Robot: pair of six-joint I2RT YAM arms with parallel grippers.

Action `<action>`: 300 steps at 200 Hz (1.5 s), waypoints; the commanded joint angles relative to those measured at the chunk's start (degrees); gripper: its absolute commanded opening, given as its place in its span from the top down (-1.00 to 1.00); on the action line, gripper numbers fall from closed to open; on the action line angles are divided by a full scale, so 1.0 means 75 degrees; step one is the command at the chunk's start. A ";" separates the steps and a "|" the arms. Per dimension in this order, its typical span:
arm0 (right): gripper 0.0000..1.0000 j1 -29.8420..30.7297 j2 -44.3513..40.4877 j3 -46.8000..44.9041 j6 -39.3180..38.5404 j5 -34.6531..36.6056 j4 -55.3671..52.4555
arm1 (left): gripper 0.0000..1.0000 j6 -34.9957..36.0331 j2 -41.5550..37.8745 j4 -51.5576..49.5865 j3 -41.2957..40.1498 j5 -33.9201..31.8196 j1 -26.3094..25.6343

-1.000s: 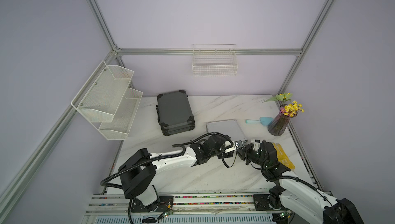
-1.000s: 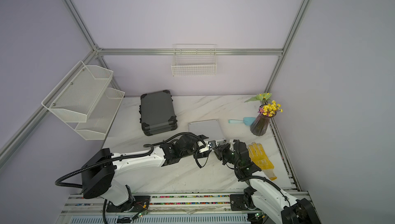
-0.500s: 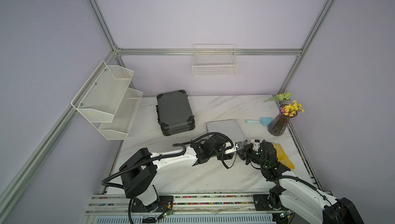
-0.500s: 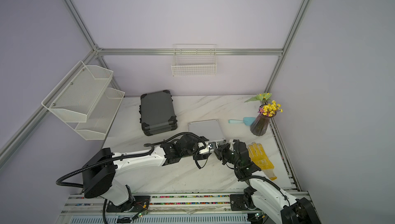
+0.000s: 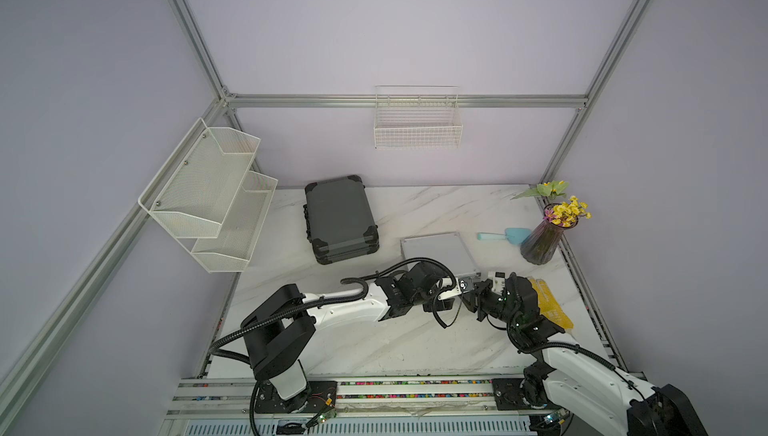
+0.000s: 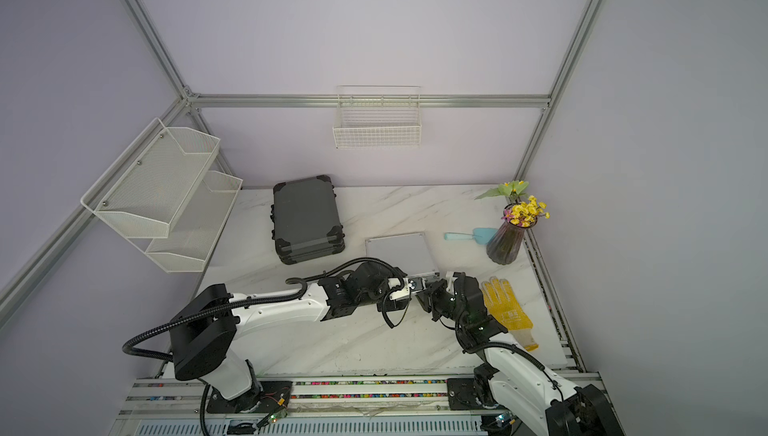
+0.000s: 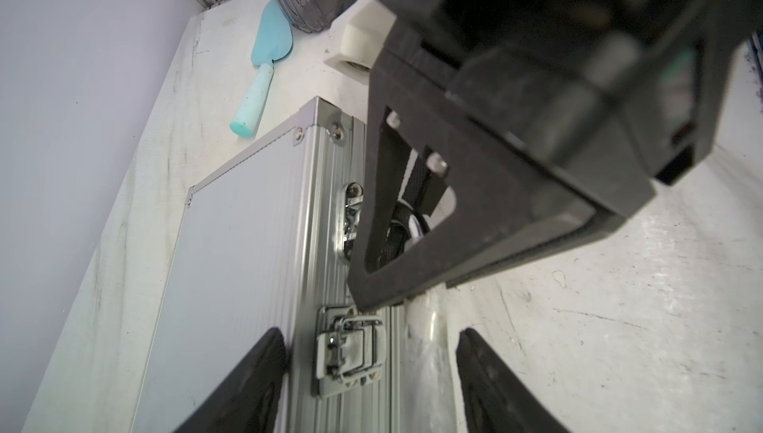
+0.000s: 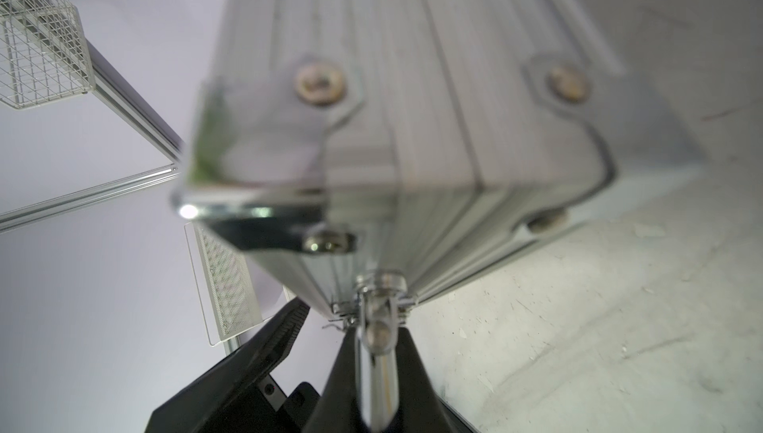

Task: Open the poker set cases
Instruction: Pick up the poker set case from the center of the board, then open the fastener on the poker set case.

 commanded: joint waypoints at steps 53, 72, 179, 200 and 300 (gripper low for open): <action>1.00 0.0048 -0.0186 0.0039 0.0501 -0.0070 0.0760 | -0.27 0.0167 -0.0049 -0.0153 0.0326 0.0023 -0.0052; 1.00 0.0042 -0.0170 0.0024 0.0504 -0.0065 0.0771 | -0.27 0.0221 -0.0129 -0.0217 0.0307 0.0052 -0.0115; 1.00 0.0042 -0.0027 -0.0009 0.0503 -0.0077 0.0982 | -0.28 0.0346 -0.0039 -0.0558 0.0419 -0.0383 -0.0434; 1.00 0.0042 0.0047 -0.0029 0.0496 -0.0077 0.1056 | -0.27 0.0356 0.0000 -0.0576 0.0443 -0.0448 -0.0444; 1.00 0.0048 0.0106 0.0125 0.0501 -0.0089 0.0982 | -0.27 0.0172 0.0488 -0.0770 0.0528 -0.0890 -0.0399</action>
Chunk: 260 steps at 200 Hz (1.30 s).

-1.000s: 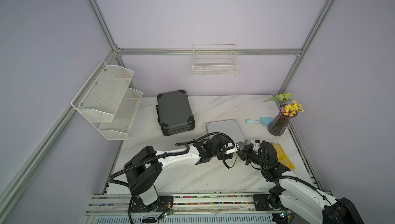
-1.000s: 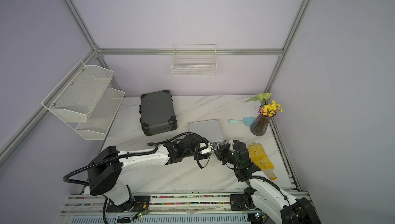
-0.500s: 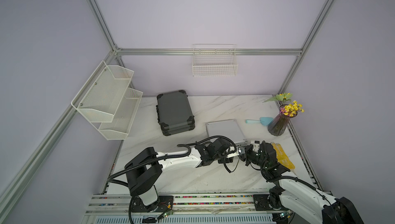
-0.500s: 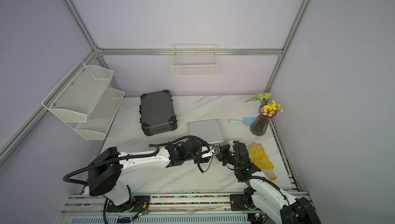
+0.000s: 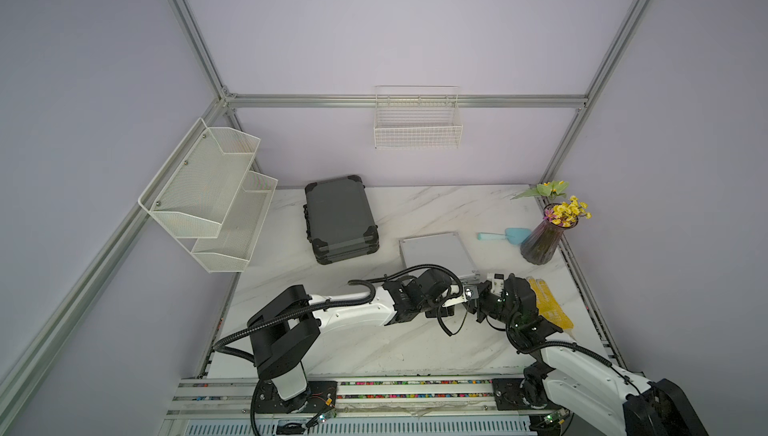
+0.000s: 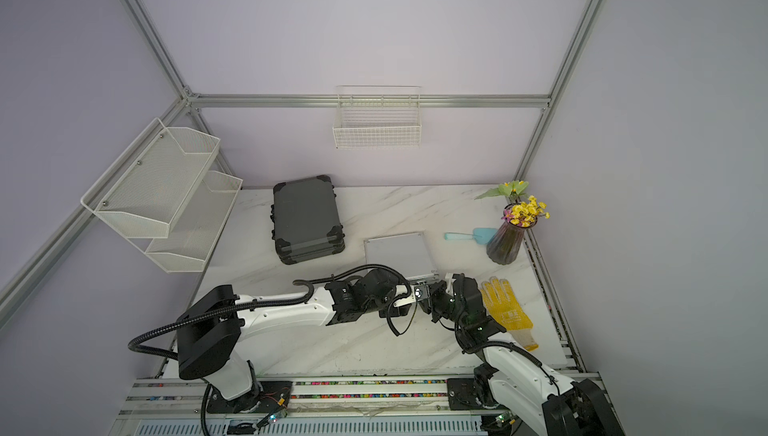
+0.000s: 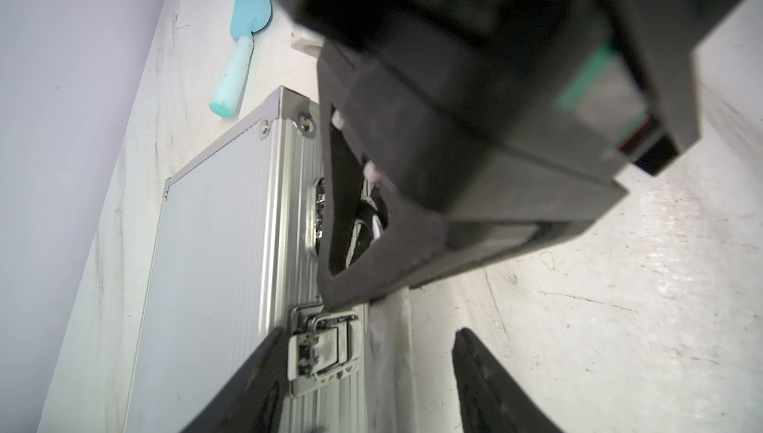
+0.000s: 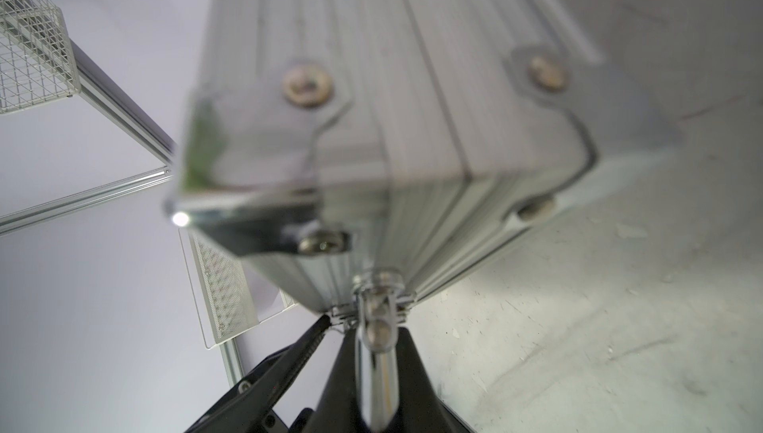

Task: Open the poker set cases
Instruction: Open the fastener on the poker set case.

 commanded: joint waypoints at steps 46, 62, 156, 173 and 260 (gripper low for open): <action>1.00 0.0024 -0.0386 0.0149 0.0484 0.0198 0.0582 | -0.09 0.0291 0.0002 -0.0399 0.0160 0.0396 0.0049; 1.00 0.0033 -0.0332 0.0187 0.0481 0.0213 0.0625 | -0.04 0.0295 -0.0094 -0.0517 0.0103 0.0557 0.0049; 1.00 0.0028 -0.0260 0.0205 0.0432 0.0219 0.0622 | 0.22 0.0176 -0.0318 -0.0838 0.0070 0.1392 0.0049; 1.00 0.0033 -0.0308 0.0192 0.0468 0.0202 0.0615 | 0.25 0.0117 -0.0329 -0.0846 0.0065 0.1614 0.0060; 1.00 0.0033 -0.0370 0.0199 0.0456 0.0078 0.0607 | 0.39 -0.0015 -0.0452 -0.1164 0.0075 0.1877 0.0060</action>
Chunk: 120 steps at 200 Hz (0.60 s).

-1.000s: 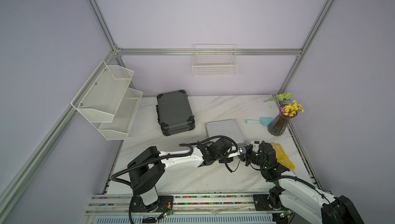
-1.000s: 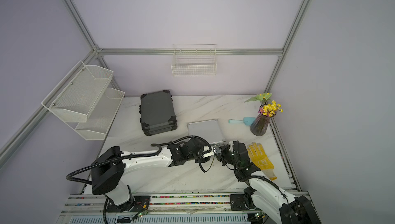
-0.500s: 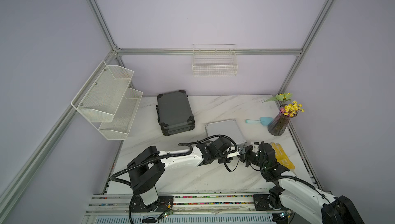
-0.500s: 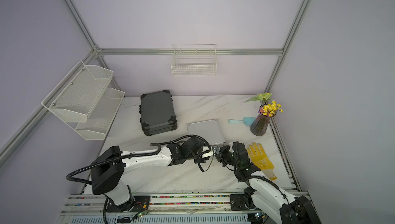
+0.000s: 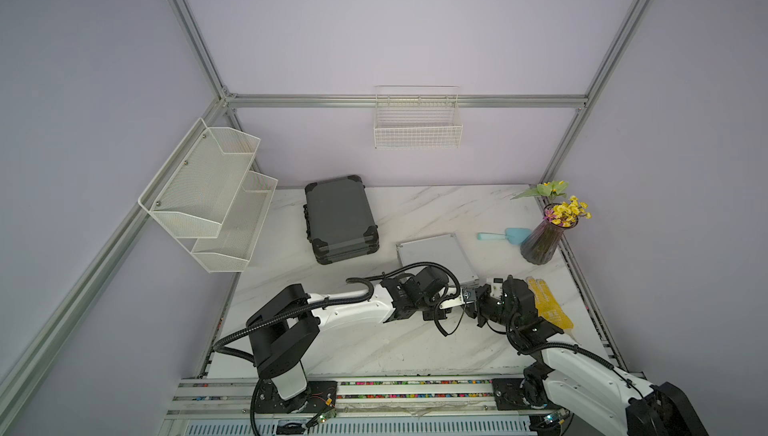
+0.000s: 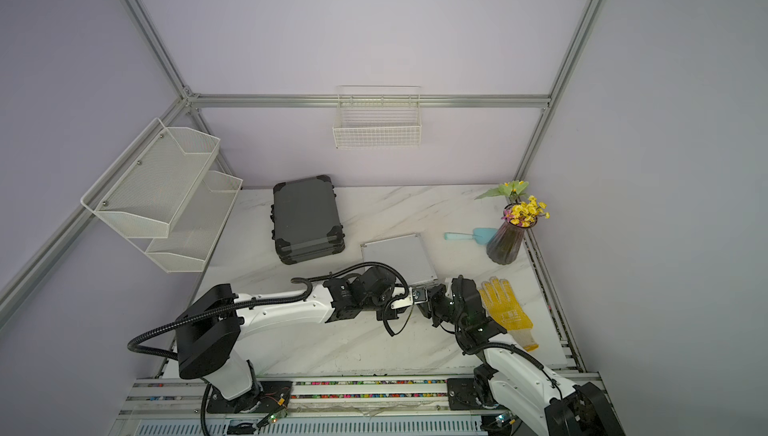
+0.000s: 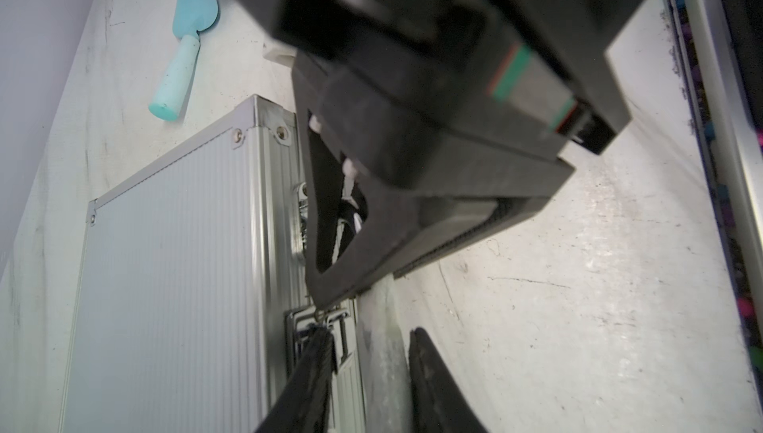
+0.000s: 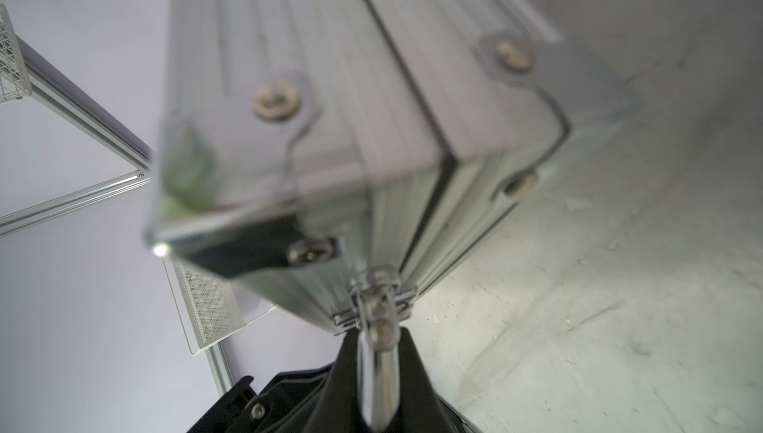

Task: Open the poker set cases
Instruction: Open the fastener on the poker set case.

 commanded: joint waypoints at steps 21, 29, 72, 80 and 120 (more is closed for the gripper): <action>1.00 0.0017 -0.0352 0.0193 0.0435 0.0159 0.1078 | 0.42 0.0082 -0.0396 -0.0687 0.0057 0.0680 -0.0097; 1.00 0.0013 -0.0393 0.0196 0.0434 0.0175 0.1014 | 0.43 0.0089 -0.0420 -0.0693 0.0034 0.0680 -0.0080; 1.00 0.0016 -0.0489 0.0150 0.0432 0.0213 0.0869 | -0.17 -0.0116 -0.0566 -0.0490 0.0046 -0.0002 -0.0068; 1.00 0.0008 -0.0490 0.0132 0.0434 0.0227 0.0838 | -0.25 -0.0144 -0.0685 -0.0327 -0.0027 -0.0046 -0.0058; 1.00 0.0018 -0.0408 0.0053 0.0466 0.0254 0.0821 | -0.36 -0.0403 -0.1396 0.0122 -0.0200 0.0581 -0.0009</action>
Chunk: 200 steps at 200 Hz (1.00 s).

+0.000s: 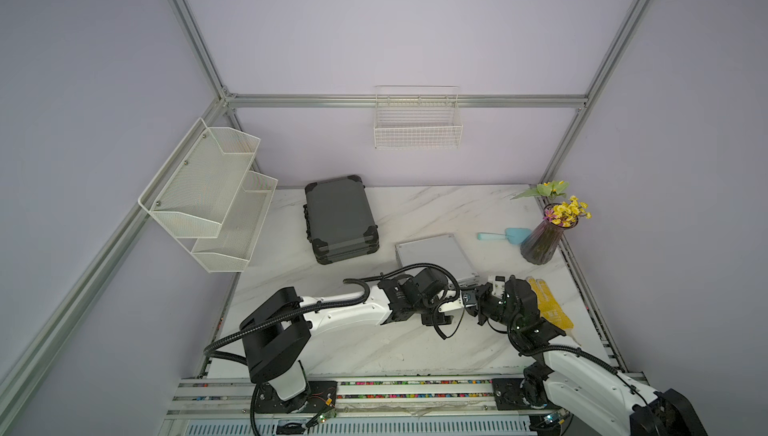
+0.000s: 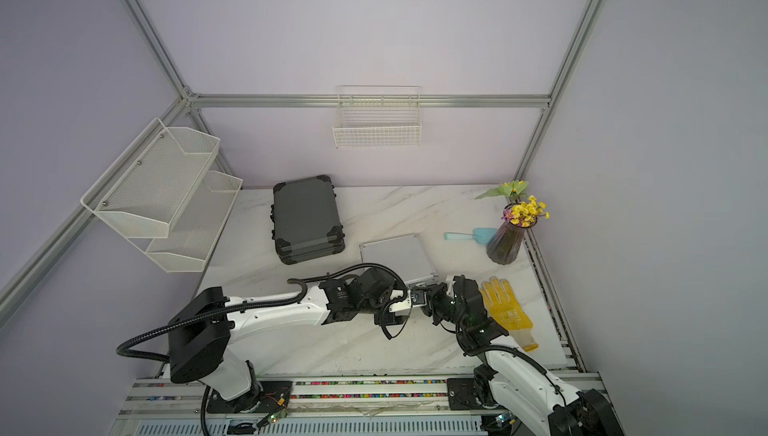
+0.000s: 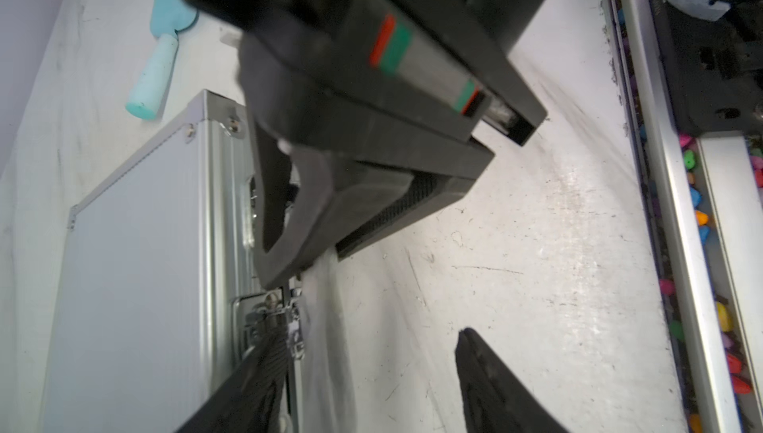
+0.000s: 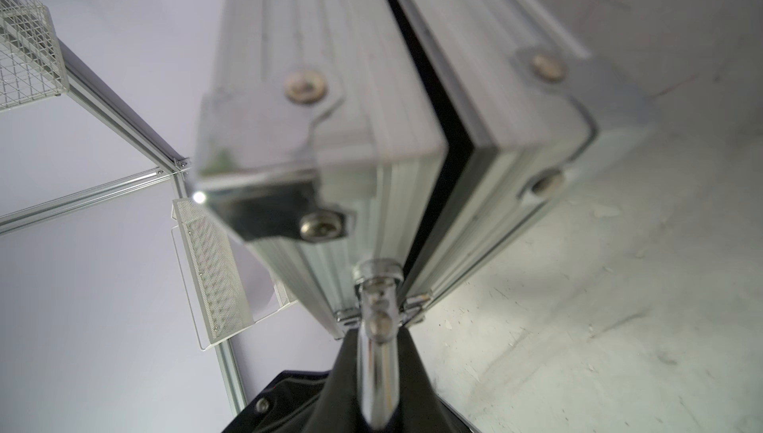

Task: Open the poker set cases
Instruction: Open the fastener on the poker set case, then place the poker set case at the center of the board.

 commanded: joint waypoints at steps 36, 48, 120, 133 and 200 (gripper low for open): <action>1.00 -0.0007 -0.0022 -0.0025 0.0463 0.0190 0.0800 | -0.39 -0.0732 -0.1448 0.0849 -0.0453 0.0667 0.0251; 1.00 -0.0007 0.0036 -0.0098 0.0486 0.0202 0.0850 | -0.40 -0.1168 -0.1493 0.1080 -0.0596 0.0526 0.0419; 1.00 -0.0005 0.0390 -0.0741 0.0647 0.0298 0.1257 | -0.45 -0.4652 -0.1722 0.1784 -0.1402 -0.1258 0.1675; 1.00 -0.0003 0.0403 -0.0822 0.0673 0.0311 0.1238 | -0.46 -0.5207 -0.1423 0.1720 -0.1345 -0.1213 0.1896; 1.00 -0.0006 0.0586 -0.0912 0.0605 0.0194 0.1180 | -0.47 -0.6675 -0.0086 0.2095 -0.1482 -0.0877 0.2430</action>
